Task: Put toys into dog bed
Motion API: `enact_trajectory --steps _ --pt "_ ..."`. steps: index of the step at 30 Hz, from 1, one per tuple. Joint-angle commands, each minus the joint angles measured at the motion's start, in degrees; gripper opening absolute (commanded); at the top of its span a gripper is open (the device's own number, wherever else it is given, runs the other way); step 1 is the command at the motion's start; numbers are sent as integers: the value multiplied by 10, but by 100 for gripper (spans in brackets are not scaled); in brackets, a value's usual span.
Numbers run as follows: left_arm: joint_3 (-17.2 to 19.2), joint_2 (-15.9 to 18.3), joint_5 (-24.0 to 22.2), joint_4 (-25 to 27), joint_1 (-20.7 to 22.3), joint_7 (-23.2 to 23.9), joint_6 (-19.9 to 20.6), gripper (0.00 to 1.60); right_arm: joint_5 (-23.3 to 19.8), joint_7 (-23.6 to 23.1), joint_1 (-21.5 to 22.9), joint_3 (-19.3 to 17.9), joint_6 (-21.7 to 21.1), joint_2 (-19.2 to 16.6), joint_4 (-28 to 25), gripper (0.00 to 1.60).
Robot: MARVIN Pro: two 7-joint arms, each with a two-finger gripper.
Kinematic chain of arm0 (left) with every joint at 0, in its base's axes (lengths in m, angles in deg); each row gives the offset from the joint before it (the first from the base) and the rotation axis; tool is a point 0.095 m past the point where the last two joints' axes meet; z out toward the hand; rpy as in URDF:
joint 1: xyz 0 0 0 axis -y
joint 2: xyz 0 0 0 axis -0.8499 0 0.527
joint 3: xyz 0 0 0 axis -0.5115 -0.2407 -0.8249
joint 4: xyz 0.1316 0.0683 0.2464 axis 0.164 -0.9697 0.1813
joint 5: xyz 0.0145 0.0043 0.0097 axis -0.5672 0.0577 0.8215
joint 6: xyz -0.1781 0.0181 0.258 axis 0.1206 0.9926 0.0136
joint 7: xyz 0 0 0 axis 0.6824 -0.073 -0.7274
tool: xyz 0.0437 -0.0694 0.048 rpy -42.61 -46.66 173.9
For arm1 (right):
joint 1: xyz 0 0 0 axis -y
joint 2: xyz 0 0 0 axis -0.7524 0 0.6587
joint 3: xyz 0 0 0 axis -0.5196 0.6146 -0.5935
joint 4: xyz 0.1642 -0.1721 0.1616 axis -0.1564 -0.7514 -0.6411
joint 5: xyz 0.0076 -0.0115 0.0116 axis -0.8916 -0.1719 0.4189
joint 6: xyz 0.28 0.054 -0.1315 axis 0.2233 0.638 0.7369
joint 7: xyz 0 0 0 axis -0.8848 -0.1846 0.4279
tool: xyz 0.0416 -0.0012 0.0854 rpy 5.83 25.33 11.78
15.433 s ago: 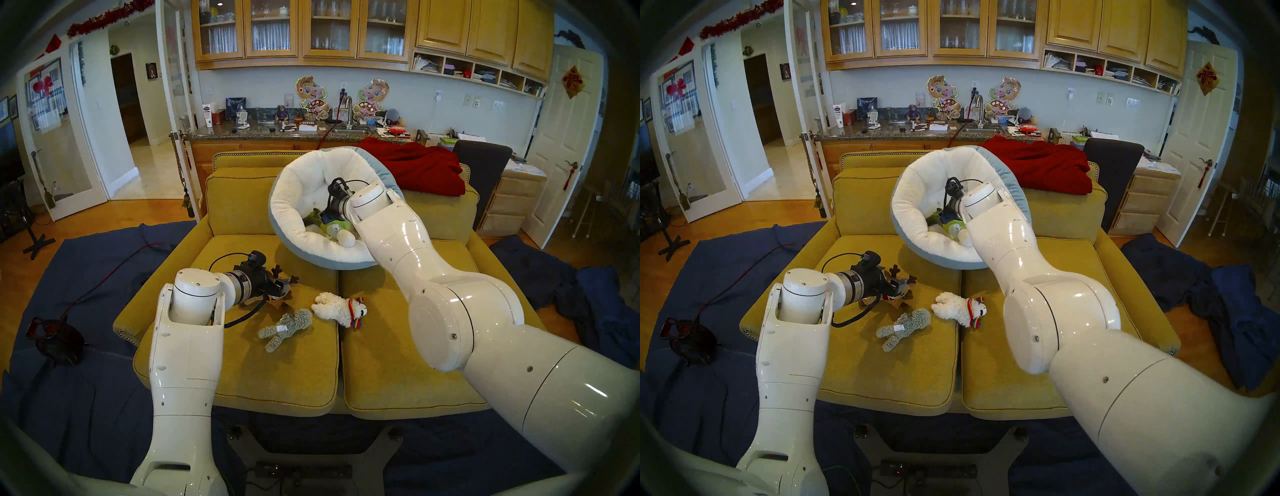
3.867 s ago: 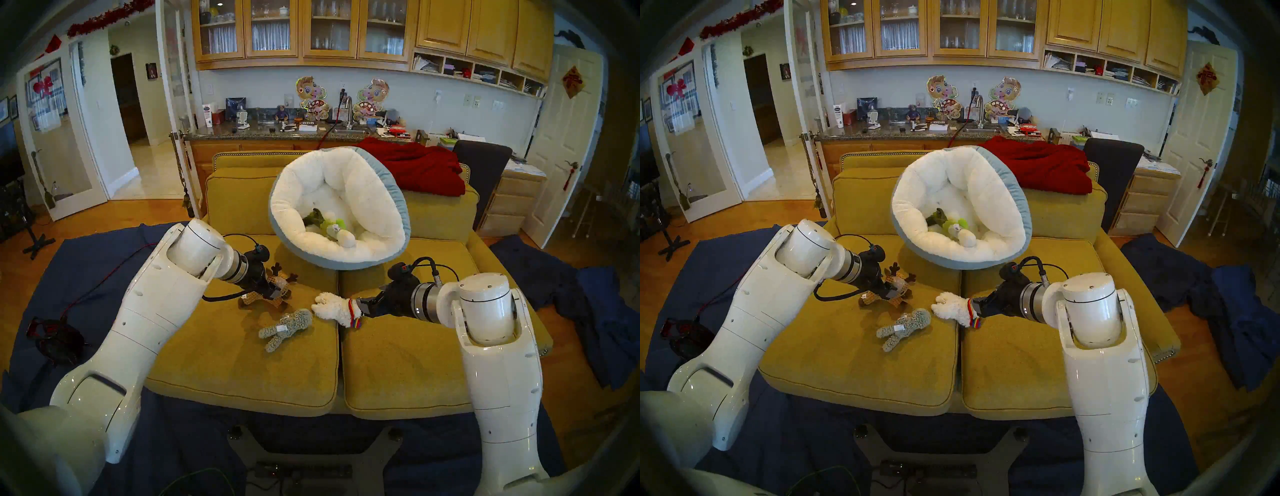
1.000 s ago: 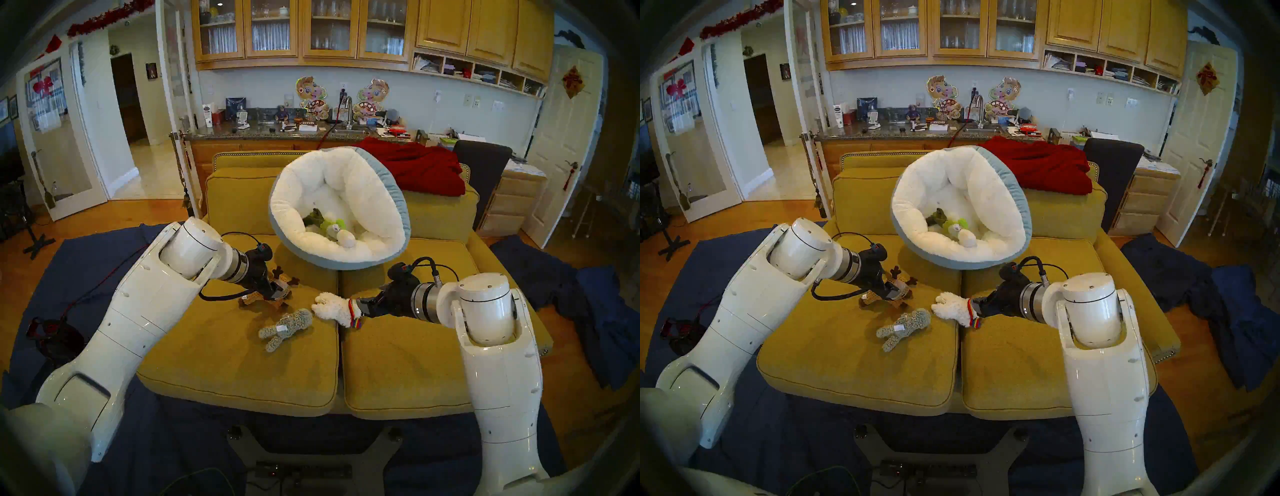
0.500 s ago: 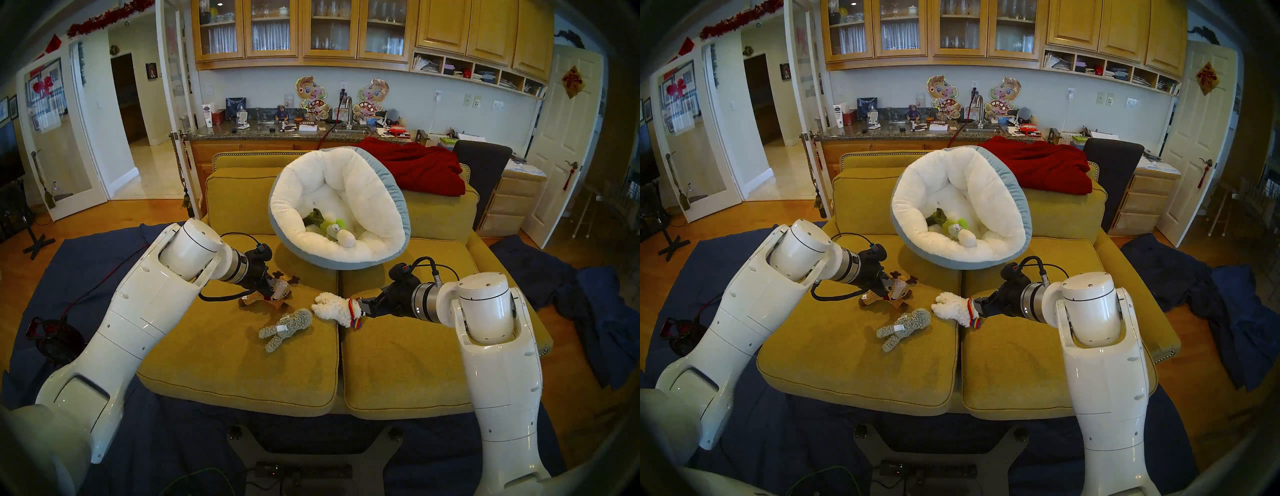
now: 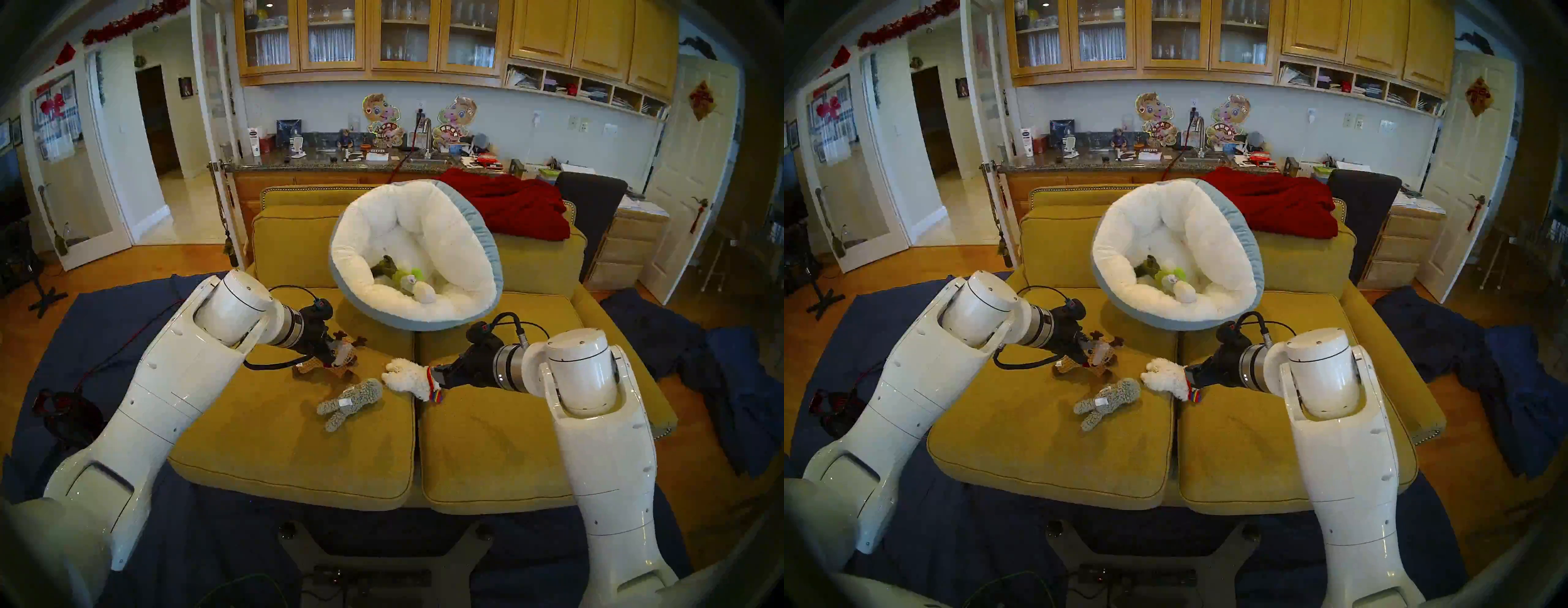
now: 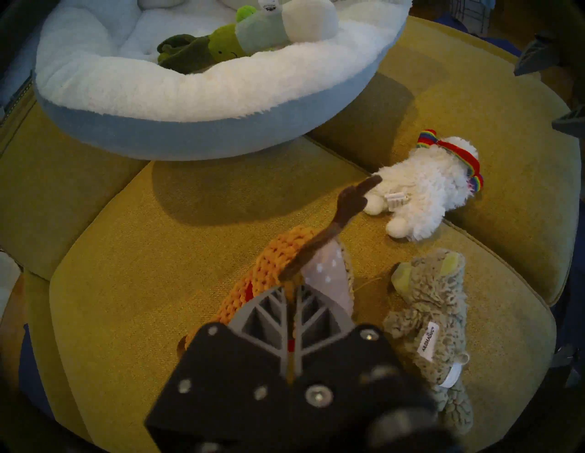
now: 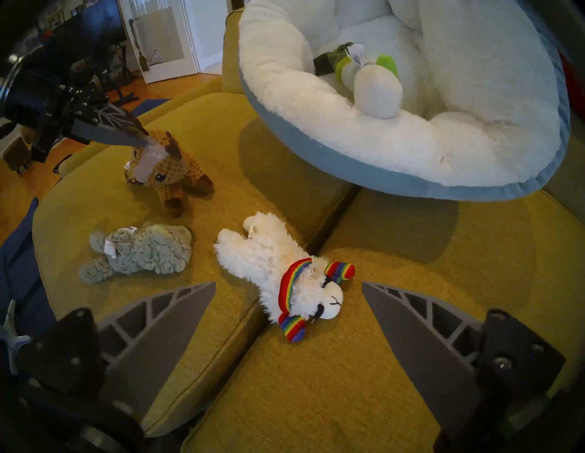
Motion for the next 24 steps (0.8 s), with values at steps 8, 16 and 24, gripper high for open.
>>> enact_trajectory --steps 8,16,24 --pt "24 -8 -10 18 1 -18 -20 0 1 3 78 59 9 9 84 160" --pt "39 -16 -15 27 -18 -42 -32 0 6 12 98 70 22 11 120 160" --pt "54 -25 -24 30 -36 -61 -57 0 21 38 105 74 46 16 144 160"
